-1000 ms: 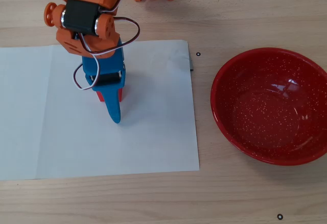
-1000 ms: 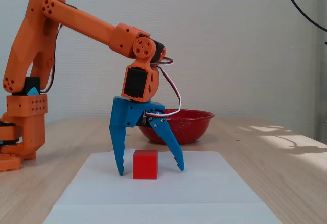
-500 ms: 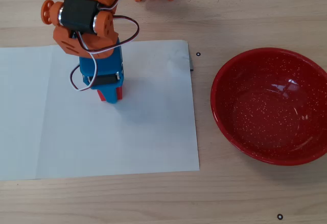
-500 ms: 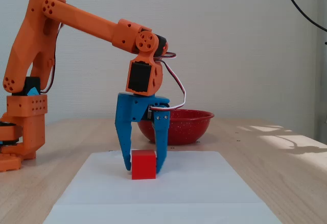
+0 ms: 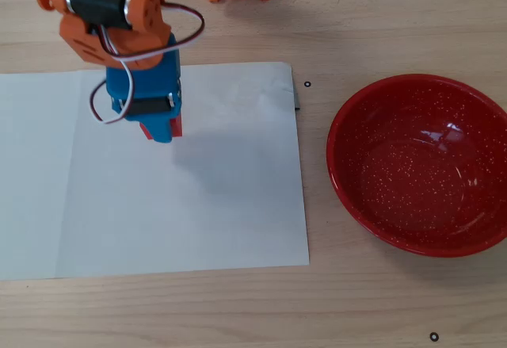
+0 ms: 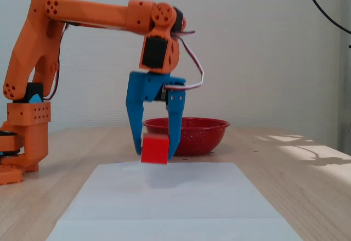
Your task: Grasp the red cube and put it in the red bowl
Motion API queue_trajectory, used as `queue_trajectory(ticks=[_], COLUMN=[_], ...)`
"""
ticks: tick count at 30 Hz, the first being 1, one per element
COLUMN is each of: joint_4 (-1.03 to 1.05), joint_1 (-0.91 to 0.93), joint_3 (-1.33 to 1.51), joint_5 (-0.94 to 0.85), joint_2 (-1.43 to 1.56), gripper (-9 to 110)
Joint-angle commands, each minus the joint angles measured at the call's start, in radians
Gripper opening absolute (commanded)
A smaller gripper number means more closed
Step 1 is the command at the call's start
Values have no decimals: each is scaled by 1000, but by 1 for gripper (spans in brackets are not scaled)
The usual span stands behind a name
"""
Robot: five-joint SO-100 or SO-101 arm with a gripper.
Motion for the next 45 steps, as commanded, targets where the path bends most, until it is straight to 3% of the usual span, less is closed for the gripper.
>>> queue_trajectory(ticks=[1, 11, 27, 35, 45], joint_4=[83, 255, 278, 219, -5], joint_1=[-2, 117, 545, 762, 919], joint_3=[-173, -426, -690, -744, -638], joint_5=[-38, -84, -293, -440, -526], joint_2=[107, 161, 164, 101, 23], gripper=[0, 0, 0, 0, 0])
